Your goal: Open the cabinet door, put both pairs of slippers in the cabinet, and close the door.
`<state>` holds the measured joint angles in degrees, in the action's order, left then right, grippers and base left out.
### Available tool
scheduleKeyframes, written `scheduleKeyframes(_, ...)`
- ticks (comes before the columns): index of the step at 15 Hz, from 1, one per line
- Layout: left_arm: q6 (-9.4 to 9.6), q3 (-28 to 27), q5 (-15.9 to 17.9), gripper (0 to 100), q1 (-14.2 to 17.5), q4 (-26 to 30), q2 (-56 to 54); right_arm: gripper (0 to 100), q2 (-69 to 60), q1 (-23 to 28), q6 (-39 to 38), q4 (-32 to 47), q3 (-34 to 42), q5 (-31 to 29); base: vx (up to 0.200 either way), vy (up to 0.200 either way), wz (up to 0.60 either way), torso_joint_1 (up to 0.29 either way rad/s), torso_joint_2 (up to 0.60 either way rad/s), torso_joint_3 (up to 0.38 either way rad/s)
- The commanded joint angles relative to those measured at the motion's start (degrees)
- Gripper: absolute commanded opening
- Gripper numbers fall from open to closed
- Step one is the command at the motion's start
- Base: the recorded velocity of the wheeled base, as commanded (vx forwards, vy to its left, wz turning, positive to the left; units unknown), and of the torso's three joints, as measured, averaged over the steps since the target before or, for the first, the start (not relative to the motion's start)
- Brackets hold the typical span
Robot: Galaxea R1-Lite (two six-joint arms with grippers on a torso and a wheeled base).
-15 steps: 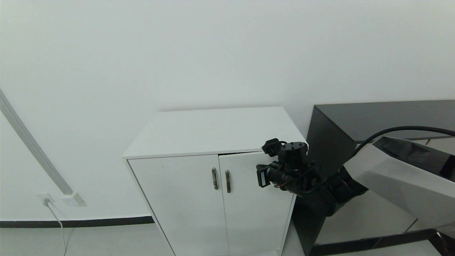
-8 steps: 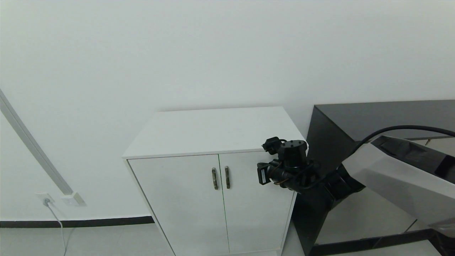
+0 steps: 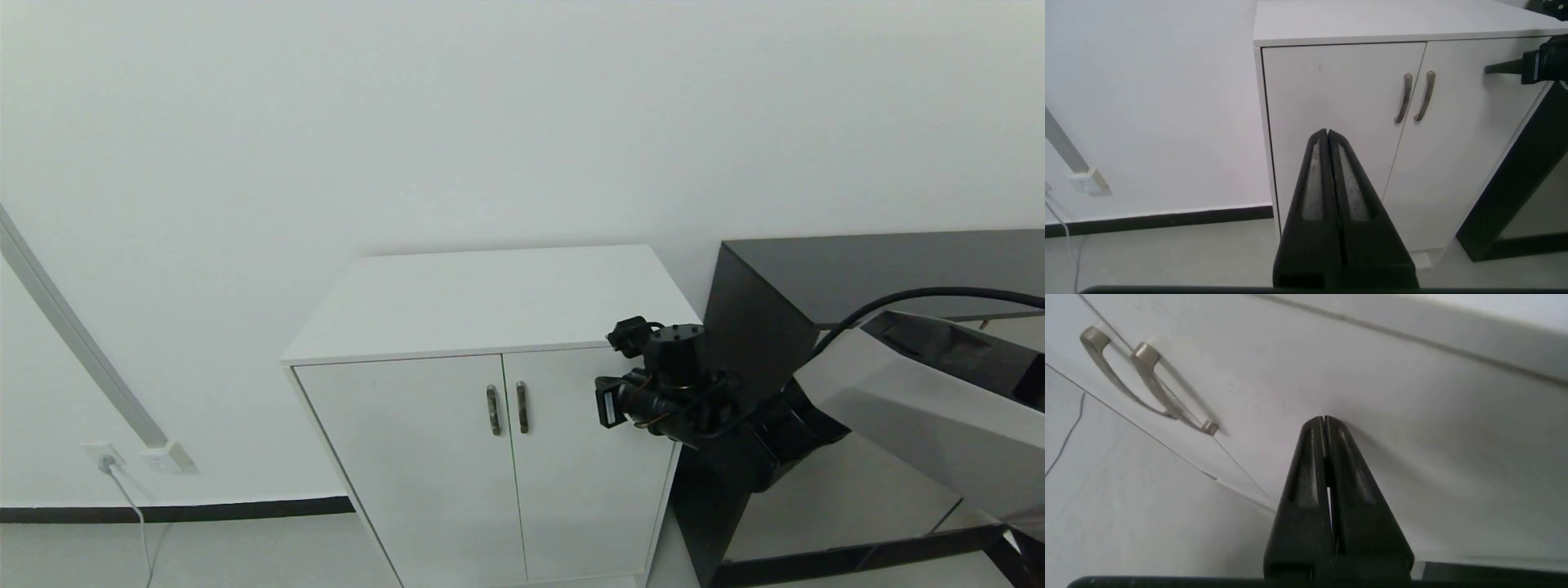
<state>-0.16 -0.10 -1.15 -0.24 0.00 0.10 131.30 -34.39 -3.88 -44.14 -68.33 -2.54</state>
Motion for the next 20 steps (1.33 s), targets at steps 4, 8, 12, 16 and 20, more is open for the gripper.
scheduleKeyframes(4, -0.11, 0.0, 0.0, 0, 0.0, 0.0, 0.0, 0, -13.9, 0.5, 0.0, -6.3, 16.9, -5.6, 0.0, 0.0, 0.0, 0.0, 0.0, 0.0)
scheduleKeyframes(8, -0.11, 0.0, 0.0, 0, 0.0, 0.0, 0.0, 0, -24.6, 6.4, -0.5, -6.3, 27.4, -12.8, 0.0, 0.0, 0.0, 0.0, 0.0, 0.0)
scheduleKeyframes(12, -0.02, 0.0, 0.0, 0, 0.0, 0.0, 0.0, 0, -36.6, 15.1, -0.4, -6.1, 39.0, -16.1, 0.0, 0.0, 0.0, 0.0, 0.0, 0.0)
scheduleKeyframes(16, 0.07, 0.0, 0.0, 0, 0.0, 0.0, 0.0, 0, -54.7, 24.0, 1.0, -0.7, 50.7, -14.8, 0.0, 0.0, 0.0, 0.0, 0.0, 0.0)
scheduleKeyframes(20, 0.07, 0.0, 0.1, 0, 0.0, 0.0, 0.0, 0, -78.0, 25.1, 1.1, 20.2, 53.2, -11.1, 0.0, 0.0, 0.0, 0.0, 0.0, 0.0)
